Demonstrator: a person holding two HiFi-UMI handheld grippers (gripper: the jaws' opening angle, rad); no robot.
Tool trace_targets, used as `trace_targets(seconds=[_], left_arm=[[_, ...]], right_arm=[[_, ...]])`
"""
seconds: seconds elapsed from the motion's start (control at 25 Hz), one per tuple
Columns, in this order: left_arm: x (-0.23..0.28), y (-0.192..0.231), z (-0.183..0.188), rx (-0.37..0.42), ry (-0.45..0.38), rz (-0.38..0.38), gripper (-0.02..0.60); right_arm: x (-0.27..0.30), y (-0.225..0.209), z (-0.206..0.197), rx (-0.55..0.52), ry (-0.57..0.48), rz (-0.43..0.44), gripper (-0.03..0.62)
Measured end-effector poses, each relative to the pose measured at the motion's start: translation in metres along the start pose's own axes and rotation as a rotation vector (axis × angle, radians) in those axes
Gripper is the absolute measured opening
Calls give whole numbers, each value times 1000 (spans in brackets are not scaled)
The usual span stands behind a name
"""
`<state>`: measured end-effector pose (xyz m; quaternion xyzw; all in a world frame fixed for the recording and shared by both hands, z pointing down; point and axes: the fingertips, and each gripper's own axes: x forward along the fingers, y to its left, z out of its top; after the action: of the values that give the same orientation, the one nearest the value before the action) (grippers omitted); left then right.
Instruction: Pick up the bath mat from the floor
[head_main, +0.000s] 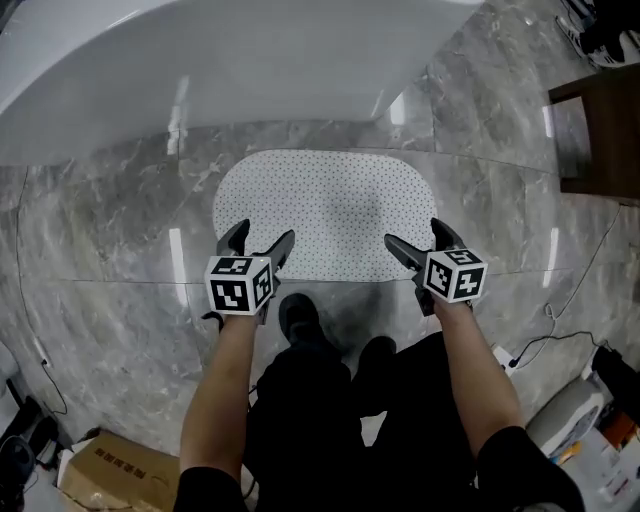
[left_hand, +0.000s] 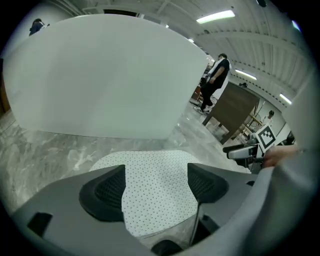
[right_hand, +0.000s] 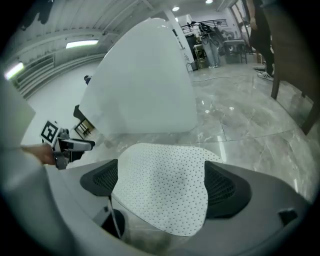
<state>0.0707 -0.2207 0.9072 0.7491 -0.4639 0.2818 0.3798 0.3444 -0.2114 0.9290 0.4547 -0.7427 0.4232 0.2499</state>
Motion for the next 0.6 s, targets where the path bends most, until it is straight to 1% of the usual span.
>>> trace_targets(seconds=[0.12, 0.32, 0.44, 0.52, 0.6], left_arm=[[23, 5, -11, 17, -3, -8, 390], [51, 23, -25, 40, -17, 17, 390], [62, 41, -37, 51, -7, 52, 390], [66, 54, -44, 34, 3, 73, 390], [70, 63, -54, 1, 22, 82, 390]], right_arm=[[25, -14, -8, -47, 28, 10, 554], [62, -37, 13, -150, 19, 10, 552], [75, -45, 26, -163, 3, 22, 552], [80, -46, 34, -162, -15, 22, 552], [86, -48, 35, -161, -3, 23, 552]])
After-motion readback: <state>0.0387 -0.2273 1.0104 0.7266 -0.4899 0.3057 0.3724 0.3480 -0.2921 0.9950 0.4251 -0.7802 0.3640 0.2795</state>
